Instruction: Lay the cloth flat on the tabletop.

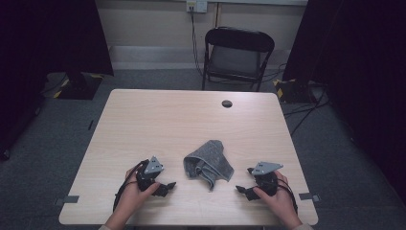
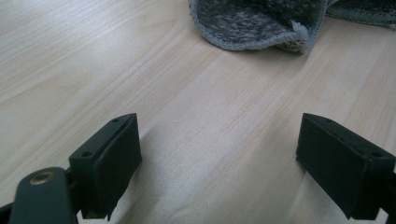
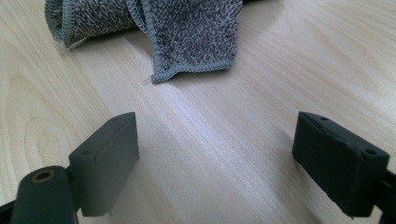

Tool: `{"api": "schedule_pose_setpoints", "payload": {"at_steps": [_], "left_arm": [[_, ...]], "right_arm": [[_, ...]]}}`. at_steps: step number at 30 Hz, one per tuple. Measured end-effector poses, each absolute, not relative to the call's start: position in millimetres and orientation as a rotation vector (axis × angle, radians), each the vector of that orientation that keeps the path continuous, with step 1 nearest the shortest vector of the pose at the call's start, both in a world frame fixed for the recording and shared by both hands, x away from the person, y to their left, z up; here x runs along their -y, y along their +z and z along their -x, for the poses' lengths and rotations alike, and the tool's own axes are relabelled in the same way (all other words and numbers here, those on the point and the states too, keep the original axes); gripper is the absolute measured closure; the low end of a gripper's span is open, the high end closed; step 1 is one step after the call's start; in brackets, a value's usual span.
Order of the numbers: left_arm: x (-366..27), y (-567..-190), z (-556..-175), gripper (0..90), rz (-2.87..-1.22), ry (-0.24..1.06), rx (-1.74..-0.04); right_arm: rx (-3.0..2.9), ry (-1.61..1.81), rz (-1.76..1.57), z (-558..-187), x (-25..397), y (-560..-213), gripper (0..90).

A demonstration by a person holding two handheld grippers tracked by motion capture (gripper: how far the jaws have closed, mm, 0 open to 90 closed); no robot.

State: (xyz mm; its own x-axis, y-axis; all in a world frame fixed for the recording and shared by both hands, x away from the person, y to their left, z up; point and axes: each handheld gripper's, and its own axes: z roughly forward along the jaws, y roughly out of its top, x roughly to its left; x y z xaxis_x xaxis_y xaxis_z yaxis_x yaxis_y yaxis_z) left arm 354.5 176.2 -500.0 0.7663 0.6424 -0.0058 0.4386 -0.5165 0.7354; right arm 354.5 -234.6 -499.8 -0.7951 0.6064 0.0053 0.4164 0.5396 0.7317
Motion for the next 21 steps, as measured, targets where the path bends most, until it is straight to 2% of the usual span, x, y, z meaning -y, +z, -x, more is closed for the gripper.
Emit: {"api": "schedule_pose_setpoints", "payload": {"at_steps": [21], "left_arm": [[-175.6, -499.6, -353.5, 13.0, -2.198, 0.349, -0.818]], "right_arm": [[-2.527, 1.102, -0.863, -354.9, 234.7, -499.8, 14.0]]}}
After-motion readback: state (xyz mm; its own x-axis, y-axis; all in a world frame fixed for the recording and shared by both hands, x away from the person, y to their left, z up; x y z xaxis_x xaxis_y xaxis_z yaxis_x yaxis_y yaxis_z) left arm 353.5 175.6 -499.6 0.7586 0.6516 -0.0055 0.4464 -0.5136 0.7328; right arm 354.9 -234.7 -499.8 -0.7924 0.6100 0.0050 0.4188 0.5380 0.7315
